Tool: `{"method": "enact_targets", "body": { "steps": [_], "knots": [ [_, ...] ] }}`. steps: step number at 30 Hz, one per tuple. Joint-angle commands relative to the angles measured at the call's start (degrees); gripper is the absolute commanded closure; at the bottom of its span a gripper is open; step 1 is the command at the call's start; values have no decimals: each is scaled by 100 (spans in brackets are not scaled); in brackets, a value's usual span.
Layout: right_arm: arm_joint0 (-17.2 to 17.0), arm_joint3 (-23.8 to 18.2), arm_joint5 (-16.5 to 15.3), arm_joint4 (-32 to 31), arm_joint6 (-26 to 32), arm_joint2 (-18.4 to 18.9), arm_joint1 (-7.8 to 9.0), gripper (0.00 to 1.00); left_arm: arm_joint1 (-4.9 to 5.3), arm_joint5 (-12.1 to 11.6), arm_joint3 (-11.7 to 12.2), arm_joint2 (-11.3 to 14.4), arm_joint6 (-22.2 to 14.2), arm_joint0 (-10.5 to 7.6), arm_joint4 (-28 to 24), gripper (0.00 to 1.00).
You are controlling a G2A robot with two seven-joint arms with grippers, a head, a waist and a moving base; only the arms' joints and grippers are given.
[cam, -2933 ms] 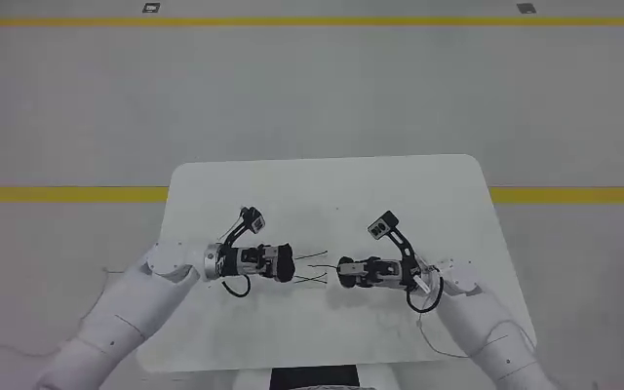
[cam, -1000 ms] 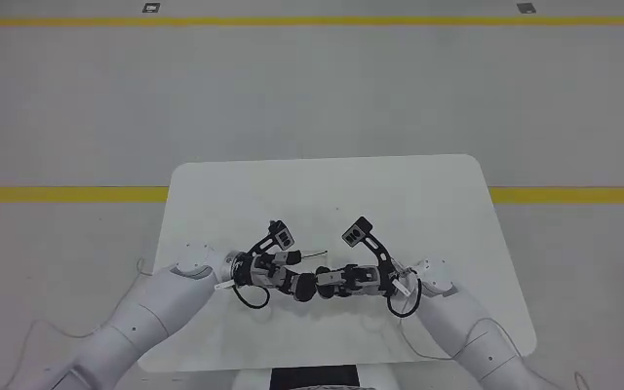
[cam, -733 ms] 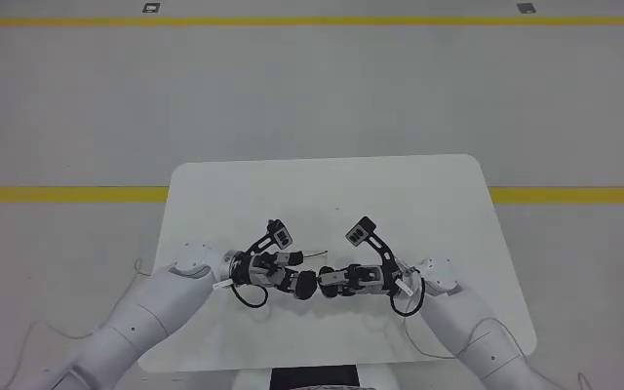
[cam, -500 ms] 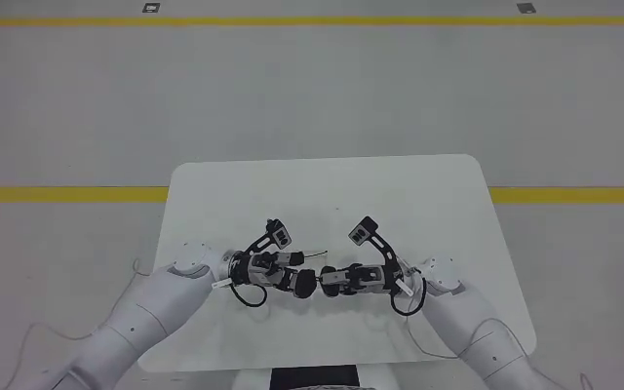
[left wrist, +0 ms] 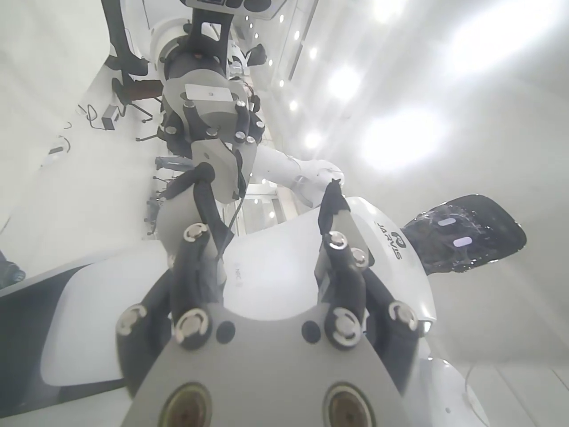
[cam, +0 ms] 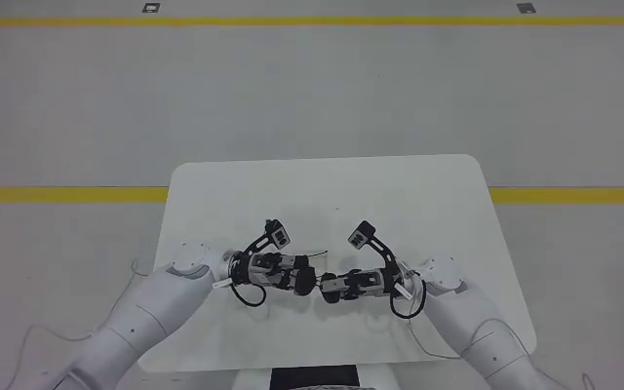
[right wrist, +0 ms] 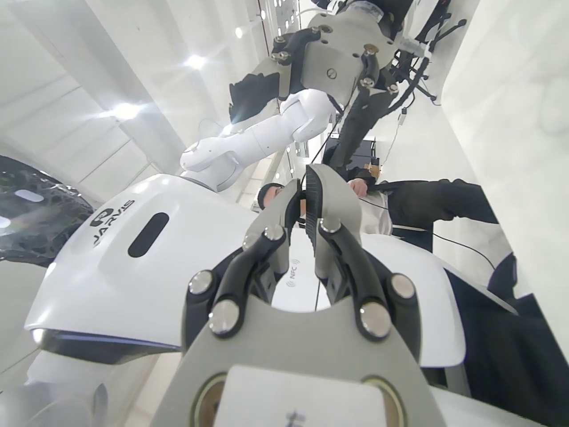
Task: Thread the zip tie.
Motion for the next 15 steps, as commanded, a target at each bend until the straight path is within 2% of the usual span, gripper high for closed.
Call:
{"method": "enact_targets", "body": {
  "steps": [1, 7, 12, 15],
  "knots": [
    [-7, -1, 9, -40, -21, -11, 3, 100, -3, 1, -14, -3, 38, 4, 66, 53],
    [-24, 21, 16, -143, -153, -22, 13, 100, -14, 18, -53, -7, 111, 28, 209, 60],
    [-60, 0, 7, -156, -268, 1, 24, 100, -21, 17, -68, -28, 136, 51, 247, 60],
    [-81, -19, 5, -176, -335, 29, 35, 100, -25, 16, -73, -39, 136, 64, 273, 65]
  ]
}}
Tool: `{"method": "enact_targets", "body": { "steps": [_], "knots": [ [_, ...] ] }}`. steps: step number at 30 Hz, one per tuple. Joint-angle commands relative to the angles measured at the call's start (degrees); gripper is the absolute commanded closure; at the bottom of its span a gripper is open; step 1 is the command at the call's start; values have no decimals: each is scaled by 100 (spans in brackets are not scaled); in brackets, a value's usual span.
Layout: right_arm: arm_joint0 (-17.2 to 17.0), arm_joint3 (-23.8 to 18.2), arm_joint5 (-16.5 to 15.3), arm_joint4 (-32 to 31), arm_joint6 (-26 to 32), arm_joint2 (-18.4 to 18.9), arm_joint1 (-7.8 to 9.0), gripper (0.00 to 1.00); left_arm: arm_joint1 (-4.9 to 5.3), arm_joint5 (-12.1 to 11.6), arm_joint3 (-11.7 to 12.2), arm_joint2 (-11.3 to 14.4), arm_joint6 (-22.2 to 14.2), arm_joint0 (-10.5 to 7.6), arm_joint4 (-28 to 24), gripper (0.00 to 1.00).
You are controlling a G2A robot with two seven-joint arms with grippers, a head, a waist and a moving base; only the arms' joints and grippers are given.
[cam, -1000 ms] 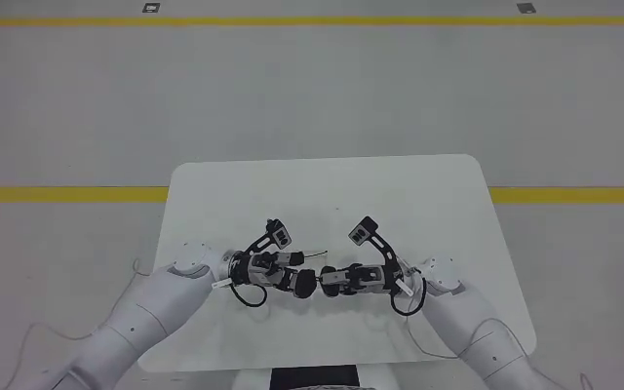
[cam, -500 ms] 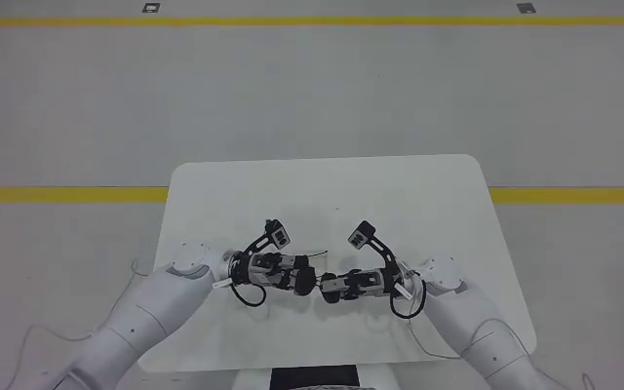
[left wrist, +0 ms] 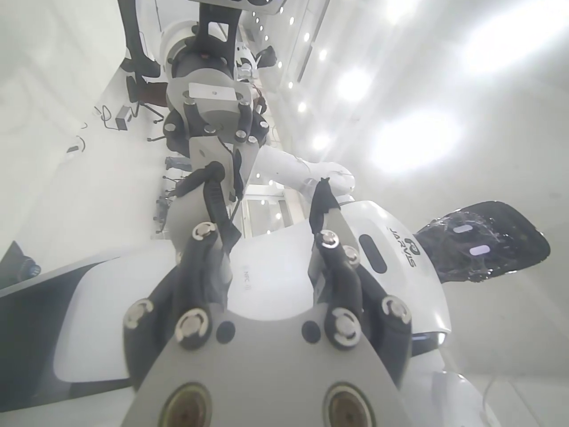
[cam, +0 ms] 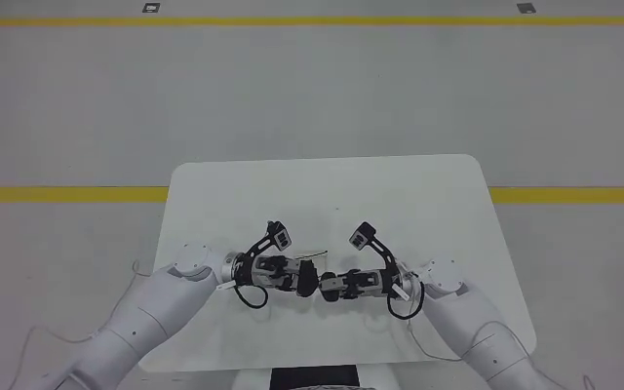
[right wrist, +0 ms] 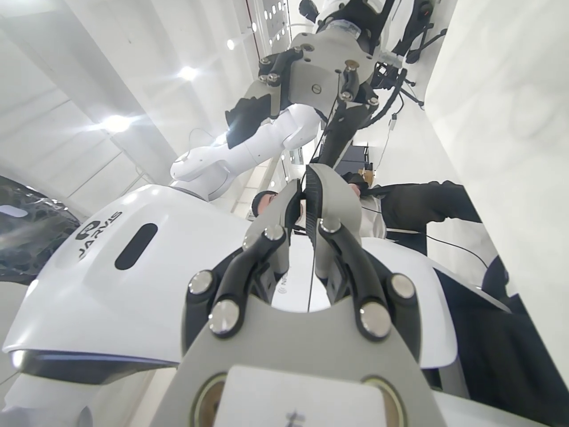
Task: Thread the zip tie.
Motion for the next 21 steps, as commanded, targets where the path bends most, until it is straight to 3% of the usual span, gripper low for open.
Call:
{"method": "enact_targets", "body": {
  "steps": [1, 5, 21],
  "knots": [
    [-14, -14, -1, -1, -33, 14, 5, 100, -2, 1, -2, -6, 0, 6, 19, 67],
    [-38, -37, 5, -5, -74, 34, 16, 100, -5, 4, -2, -25, 12, 19, 59, 80],
    [-62, -83, 57, 23, -123, 24, 36, 100, 0, 78, -3, -91, 126, 66, 316, 85]
  ]
}}
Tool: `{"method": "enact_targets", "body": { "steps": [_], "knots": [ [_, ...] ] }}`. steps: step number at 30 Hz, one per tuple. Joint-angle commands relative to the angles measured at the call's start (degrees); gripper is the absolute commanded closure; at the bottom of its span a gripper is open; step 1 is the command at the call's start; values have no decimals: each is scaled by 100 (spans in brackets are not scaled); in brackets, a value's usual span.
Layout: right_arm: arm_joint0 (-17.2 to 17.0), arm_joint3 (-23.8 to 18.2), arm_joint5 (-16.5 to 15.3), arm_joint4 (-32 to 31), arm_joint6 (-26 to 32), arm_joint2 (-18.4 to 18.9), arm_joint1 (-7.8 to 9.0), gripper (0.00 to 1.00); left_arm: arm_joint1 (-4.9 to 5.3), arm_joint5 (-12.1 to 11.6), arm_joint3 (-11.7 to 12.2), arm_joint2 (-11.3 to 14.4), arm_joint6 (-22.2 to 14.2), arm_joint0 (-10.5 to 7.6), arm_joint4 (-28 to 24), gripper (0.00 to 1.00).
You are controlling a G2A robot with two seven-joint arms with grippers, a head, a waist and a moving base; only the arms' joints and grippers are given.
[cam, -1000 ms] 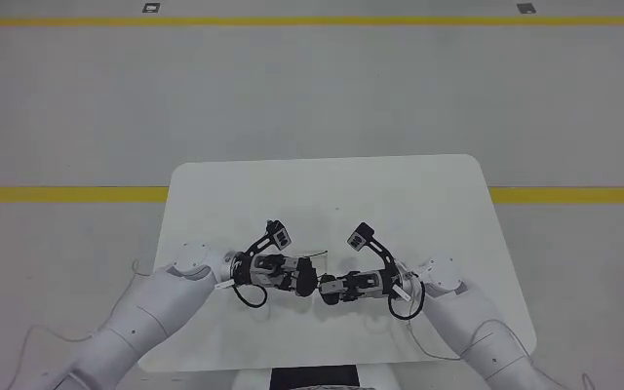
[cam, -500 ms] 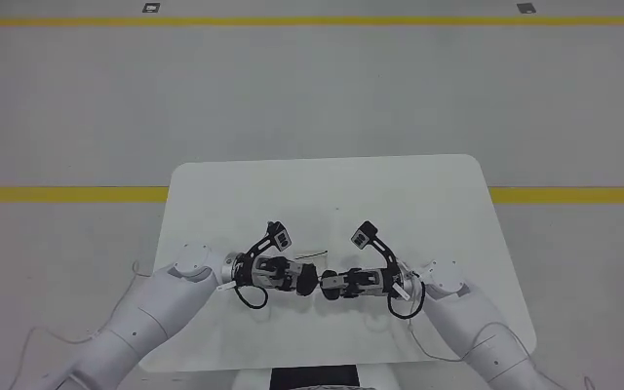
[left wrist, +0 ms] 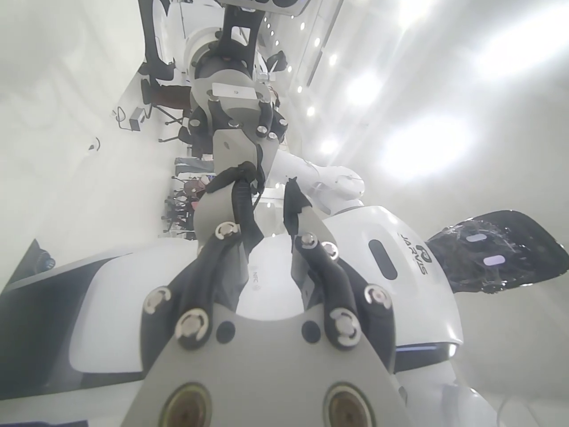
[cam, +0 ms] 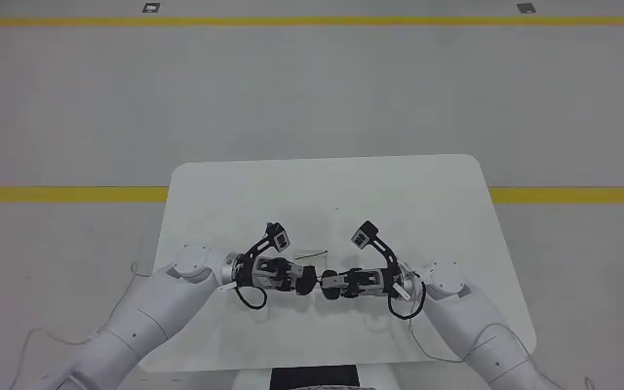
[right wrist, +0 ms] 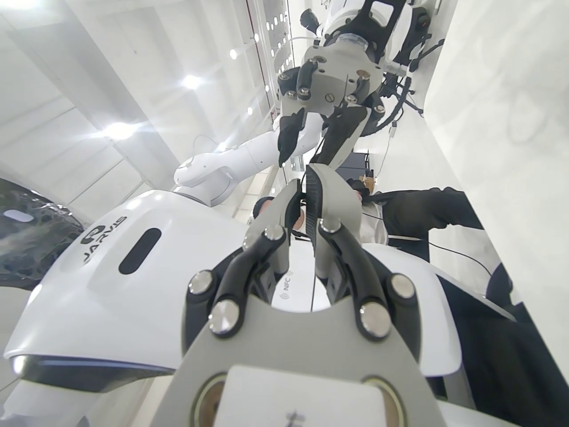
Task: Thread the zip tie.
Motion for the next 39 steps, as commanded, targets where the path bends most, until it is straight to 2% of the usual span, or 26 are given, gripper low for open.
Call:
{"method": "enact_targets", "body": {
  "steps": [1, 6, 10, 14, 21, 33, 39],
  "knots": [
    [4, 3, 9, -4, -5, -10, 0, 100, 0, 7, -5, -6, 10, 5, 21, 86],
    [7, 10, 22, -14, -22, -22, 4, 100, -1, 29, -17, -16, 27, 15, 80, 95],
    [3, 8, 33, -23, -33, -32, 8, 100, -7, 37, -19, -12, 38, 20, 109, 97],
    [1, 11, 28, -9, -44, -42, 9, 100, -15, 54, -10, -5, 41, 13, 135, 97],
    [9, 16, 33, 0, -46, -62, 12, 100, -27, 81, 0, 1, 48, 1, 179, 89],
    [48, 41, 63, -59, -110, -125, 9, 100, -49, 120, 28, 19, 41, -12, 215, 87],
    [66, 33, 83, -92, -165, -152, 7, 100, -60, 136, 46, 28, 33, -24, 227, 90]
  ]
}}
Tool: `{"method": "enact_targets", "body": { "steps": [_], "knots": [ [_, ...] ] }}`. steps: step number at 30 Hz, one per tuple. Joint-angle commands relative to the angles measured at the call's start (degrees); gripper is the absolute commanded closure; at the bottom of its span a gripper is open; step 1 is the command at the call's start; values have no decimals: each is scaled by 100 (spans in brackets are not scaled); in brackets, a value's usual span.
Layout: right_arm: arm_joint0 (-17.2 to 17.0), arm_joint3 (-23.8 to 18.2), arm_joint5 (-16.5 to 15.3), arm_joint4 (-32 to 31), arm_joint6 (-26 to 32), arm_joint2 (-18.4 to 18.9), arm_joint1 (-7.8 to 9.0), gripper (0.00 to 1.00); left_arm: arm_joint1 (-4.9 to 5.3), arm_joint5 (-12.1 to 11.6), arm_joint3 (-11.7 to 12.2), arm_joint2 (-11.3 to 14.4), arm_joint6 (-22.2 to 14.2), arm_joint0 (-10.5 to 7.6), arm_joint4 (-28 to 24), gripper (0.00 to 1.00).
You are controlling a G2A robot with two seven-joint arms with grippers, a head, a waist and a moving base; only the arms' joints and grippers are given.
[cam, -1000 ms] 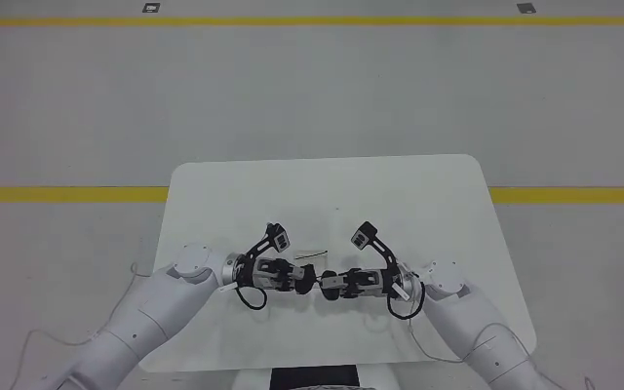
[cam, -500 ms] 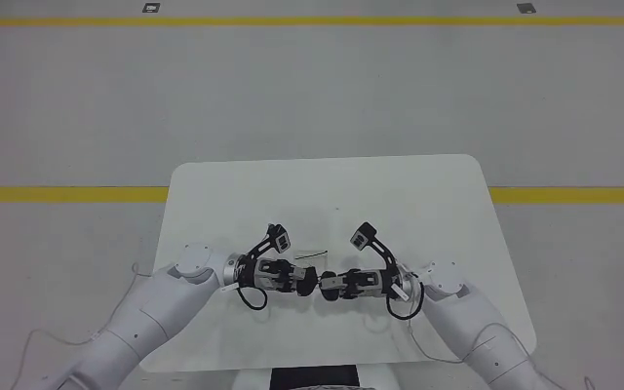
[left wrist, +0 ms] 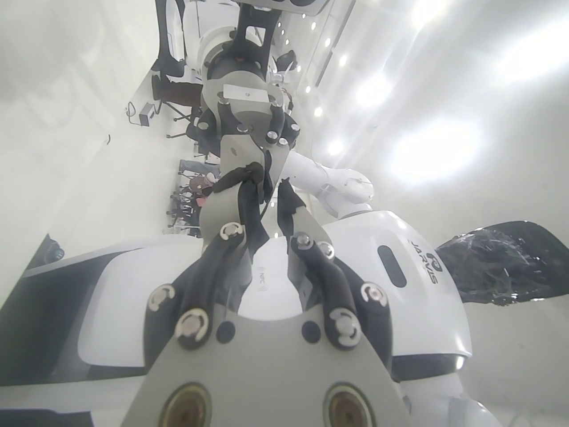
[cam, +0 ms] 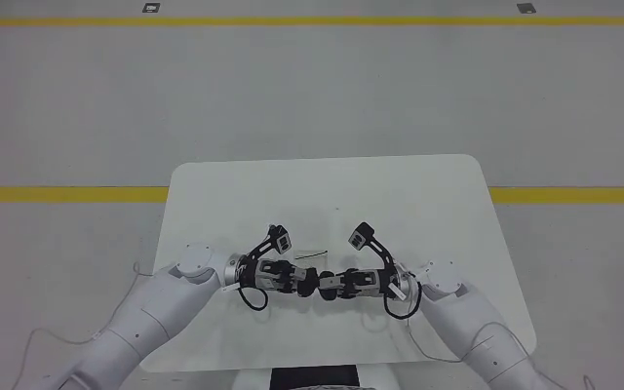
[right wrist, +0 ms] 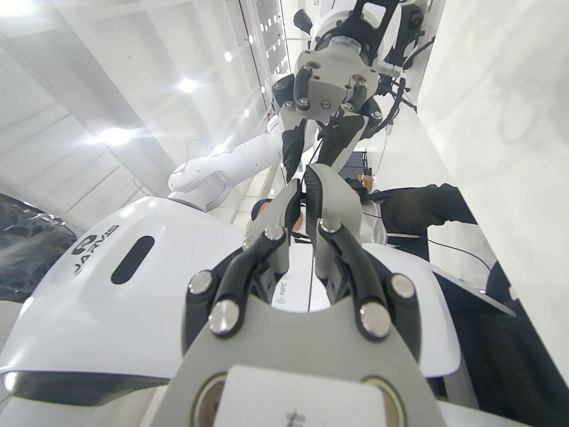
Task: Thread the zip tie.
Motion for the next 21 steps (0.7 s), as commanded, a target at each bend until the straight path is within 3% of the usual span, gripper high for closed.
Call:
{"method": "enact_targets", "body": {
  "steps": [1, 5, 17, 18, 19, 20, 21],
  "knots": [
    [1, 0, 5, -8, -12, -4, 1, 100, -2, 3, 7, 0, -5, 0, 4, 91],
    [0, 3, 6, -21, -31, -8, 4, 100, -4, 10, 17, -6, -9, 6, 5, 100],
    [-19, 8, -9, -15, -54, -5, 16, 100, -4, -23, -3, -45, -27, 28, 6, 100],
    [-23, 10, -11, -5, -59, 5, 18, 71, -2, -37, -10, -58, -33, 34, -3, 100],
    [-31, 10, -21, 13, -70, 20, 21, 54, 1, -45, -14, -70, -41, 40, -6, 100],
    [-40, 7, -32, 30, -76, 34, 24, 0, 5, -51, -19, -82, -47, 45, -8, 100],
    [-51, 3, -42, 52, -72, 56, 29, 0, 10, -55, -25, -97, -55, 53, -10, 100]
  ]
}}
